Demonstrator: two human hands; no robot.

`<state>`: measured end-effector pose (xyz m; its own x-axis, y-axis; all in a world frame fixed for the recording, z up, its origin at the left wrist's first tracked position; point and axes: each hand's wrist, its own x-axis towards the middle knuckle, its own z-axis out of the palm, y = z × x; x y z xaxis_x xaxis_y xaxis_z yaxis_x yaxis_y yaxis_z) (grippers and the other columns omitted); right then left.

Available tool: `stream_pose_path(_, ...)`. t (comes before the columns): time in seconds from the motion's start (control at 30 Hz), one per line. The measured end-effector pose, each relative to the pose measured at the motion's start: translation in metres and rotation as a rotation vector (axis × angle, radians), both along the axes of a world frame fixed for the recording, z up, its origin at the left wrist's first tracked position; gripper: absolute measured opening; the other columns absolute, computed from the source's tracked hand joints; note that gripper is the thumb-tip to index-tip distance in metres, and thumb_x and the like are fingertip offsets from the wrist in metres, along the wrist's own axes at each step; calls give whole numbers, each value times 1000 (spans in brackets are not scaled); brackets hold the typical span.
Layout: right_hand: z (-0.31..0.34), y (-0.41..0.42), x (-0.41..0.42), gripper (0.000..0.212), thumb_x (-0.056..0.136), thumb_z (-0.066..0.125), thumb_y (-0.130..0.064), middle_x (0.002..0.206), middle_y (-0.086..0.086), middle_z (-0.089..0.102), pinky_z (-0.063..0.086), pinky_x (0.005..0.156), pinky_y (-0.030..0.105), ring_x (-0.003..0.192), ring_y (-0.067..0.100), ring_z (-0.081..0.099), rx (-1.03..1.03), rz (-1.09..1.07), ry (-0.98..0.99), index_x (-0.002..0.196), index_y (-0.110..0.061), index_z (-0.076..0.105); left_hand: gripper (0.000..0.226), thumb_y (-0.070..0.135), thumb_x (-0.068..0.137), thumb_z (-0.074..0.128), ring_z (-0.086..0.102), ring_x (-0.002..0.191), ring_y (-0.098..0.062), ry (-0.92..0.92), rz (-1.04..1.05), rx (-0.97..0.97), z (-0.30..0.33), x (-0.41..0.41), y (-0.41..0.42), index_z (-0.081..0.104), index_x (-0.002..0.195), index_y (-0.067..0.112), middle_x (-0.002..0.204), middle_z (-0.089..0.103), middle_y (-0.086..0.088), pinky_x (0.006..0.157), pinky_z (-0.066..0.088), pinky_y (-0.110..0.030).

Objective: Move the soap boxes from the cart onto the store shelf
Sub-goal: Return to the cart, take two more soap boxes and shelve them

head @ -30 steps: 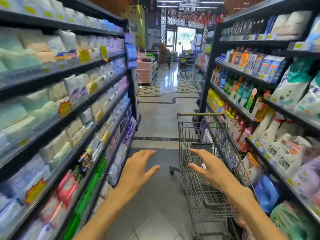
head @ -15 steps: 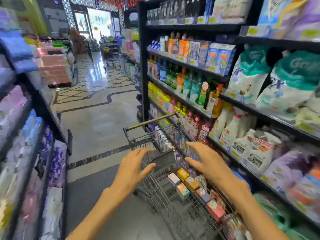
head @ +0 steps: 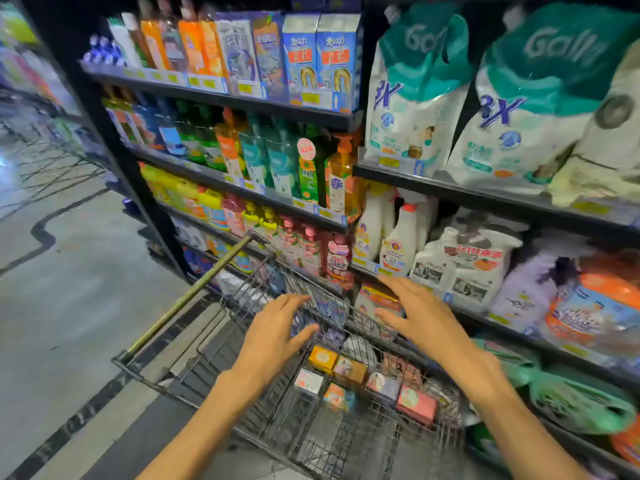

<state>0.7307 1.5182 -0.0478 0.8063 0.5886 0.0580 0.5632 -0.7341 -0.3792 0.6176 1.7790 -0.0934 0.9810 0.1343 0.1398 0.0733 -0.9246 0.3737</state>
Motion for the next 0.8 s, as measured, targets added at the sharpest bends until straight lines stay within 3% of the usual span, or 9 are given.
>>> stream_pose_path(0.2,-41,16,17,62,93,60,-49,142,-6,52,47,100,39,128,18,51,-18,-191,105,148,-31,38,64,55,96,58,45,137,-20,166,-139,-93,-56,65,33,42,149,23,147,51,1,107,44,-36)
stream_pose_path(0.43,-143,59,7,61,91,62,-47,138,-4,55,46,91,32,120,18,56,-76,-397,330,146,-30,42,62,44,98,60,44,138,-30,474,-251,-99,-181,102,74,39,150,17,149,48,-9,107,43,-39)
stream_pose_path(0.5,-182,73,1,57,90,61,-49,128,-6,59,47,90,29,114,16,60,-89,-399,395,143,-30,46,57,39,98,61,48,134,-33,565,-245,-97,-222,109,85,42,147,16,143,51,-10,103,47,-43)
stream_pose_path(0.6,-229,93,-4,51,93,56,-47,113,-10,57,40,76,20,98,9,59,-98,-442,519,140,-29,48,49,36,96,63,57,121,-33,642,-246,-105,-291,118,95,48,141,22,131,56,-8,90,53,-45)
stream_pose_path(0.63,-245,97,-5,51,93,55,-46,117,-4,61,44,76,23,101,14,63,-93,-452,532,139,-25,50,49,36,96,62,57,121,-32,667,-240,-104,-314,121,97,47,142,25,133,55,-7,89,54,-44)
stream_pose_path(0.67,-262,101,-3,55,92,57,-44,129,0,60,49,86,28,113,20,61,-105,-473,565,143,-24,48,50,34,97,61,57,122,-32,679,-235,-99,-338,124,98,45,144,26,137,53,-6,89,54,-44)
stream_pose_path(0.73,-297,108,0,59,94,58,-40,145,0,48,41,105,33,130,25,49,-156,-486,637,149,-27,39,54,28,98,61,56,123,-34,708,-225,-69,-387,130,99,40,148,24,143,48,-6,90,53,-45)
stream_pose_path(0.8,-331,111,3,58,96,58,-33,146,2,47,39,107,34,132,25,46,-167,-483,667,149,-23,39,56,19,97,62,56,125,-36,757,-249,-4,-430,137,96,38,147,18,147,45,-10,91,53,-46)
